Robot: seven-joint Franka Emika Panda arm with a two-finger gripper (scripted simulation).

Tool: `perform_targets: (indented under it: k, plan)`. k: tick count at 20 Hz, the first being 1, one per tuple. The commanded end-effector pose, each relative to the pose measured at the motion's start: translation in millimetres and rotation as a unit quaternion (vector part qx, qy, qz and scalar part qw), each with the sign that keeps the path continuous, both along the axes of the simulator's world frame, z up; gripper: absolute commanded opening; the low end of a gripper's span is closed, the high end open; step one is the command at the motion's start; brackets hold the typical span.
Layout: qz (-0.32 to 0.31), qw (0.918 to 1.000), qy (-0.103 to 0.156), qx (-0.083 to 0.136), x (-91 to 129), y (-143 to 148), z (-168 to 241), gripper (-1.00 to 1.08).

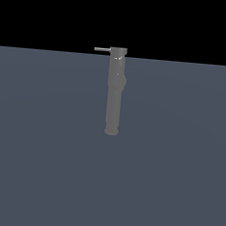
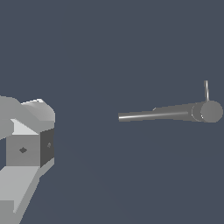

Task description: Turn on the faucet by rotating a designated handle.

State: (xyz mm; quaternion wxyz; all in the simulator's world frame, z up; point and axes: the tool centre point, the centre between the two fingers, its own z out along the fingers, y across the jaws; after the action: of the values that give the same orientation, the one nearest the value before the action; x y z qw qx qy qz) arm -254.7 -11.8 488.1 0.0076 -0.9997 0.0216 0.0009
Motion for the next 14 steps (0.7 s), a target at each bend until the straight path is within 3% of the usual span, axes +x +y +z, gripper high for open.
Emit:
perform_targets:
  k: [1, 7, 14]
  plan:
    - [0.000, 1.0000, 0.000, 0.000, 0, 0, 0, -1.00]
    - [0.001, 1.0000, 0.000, 0.000, 8, 1, -5, -1.00]
    - [0.004, 1.0000, 0.000, -0.001, 38, 7, -25, -1.00]
